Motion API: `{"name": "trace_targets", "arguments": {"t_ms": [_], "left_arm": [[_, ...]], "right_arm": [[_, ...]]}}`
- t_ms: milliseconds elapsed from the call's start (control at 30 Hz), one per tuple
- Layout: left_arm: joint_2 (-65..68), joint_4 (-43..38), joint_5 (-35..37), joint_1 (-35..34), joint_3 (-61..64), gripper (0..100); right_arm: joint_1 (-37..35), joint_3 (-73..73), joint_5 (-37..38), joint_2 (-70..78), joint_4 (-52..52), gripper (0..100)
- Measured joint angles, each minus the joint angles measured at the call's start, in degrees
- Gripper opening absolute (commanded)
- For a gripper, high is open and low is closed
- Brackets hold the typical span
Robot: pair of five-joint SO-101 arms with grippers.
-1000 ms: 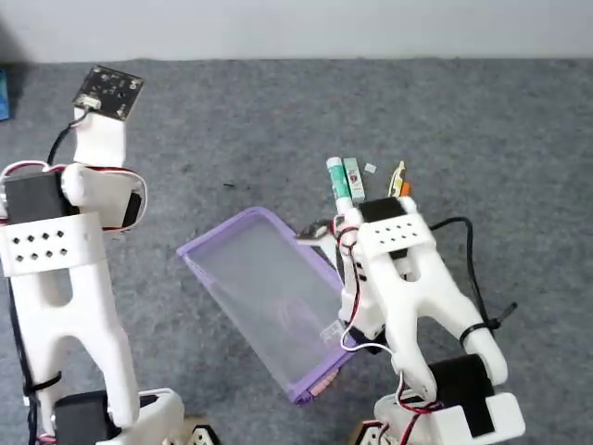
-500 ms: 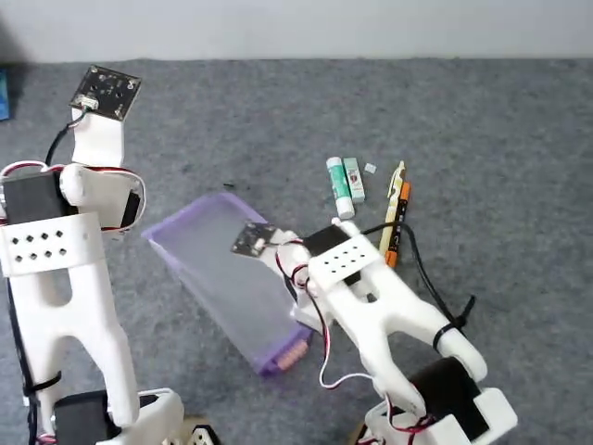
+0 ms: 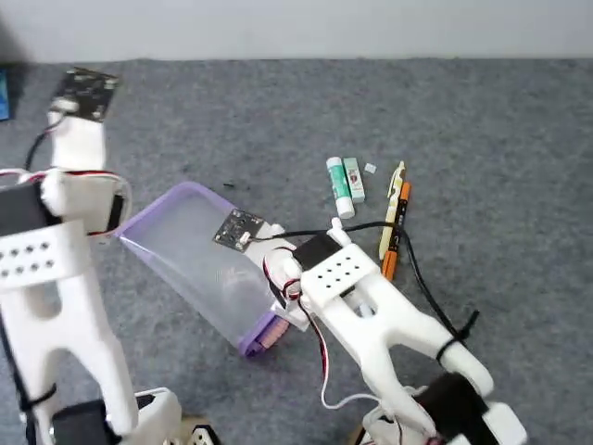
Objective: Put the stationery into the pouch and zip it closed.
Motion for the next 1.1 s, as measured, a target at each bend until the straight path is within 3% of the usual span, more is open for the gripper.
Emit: {"name": "trace_targets", "arguments": {"t_ms": [200,600,767,867,1100], "left_arm": [[-4.8,0.0,0.0,-5.4,0.0,1],[-8.3,0.0,0.0,-6.2,0.2,1],[-9.0,0.0,0.0,-6.2,0.4,1],[-9.1,0.0,0.0,-6.2,2.5,1],[-9.1,0.0,0.0,-6.2,4.8,1]], "right_arm": [[-3.3,0.0,5.0,-2.8,4.1,1.0],[-6.0,-2.8,6.4,11.3,-14.3,1.2],[-6.6,-4.9,6.4,11.8,-16.2,1.2],[-6.6,-6.2,6.4,11.9,-12.7,2.5],[-6.9,-11.2,6.5,11.9,2.8,15.8]]}}
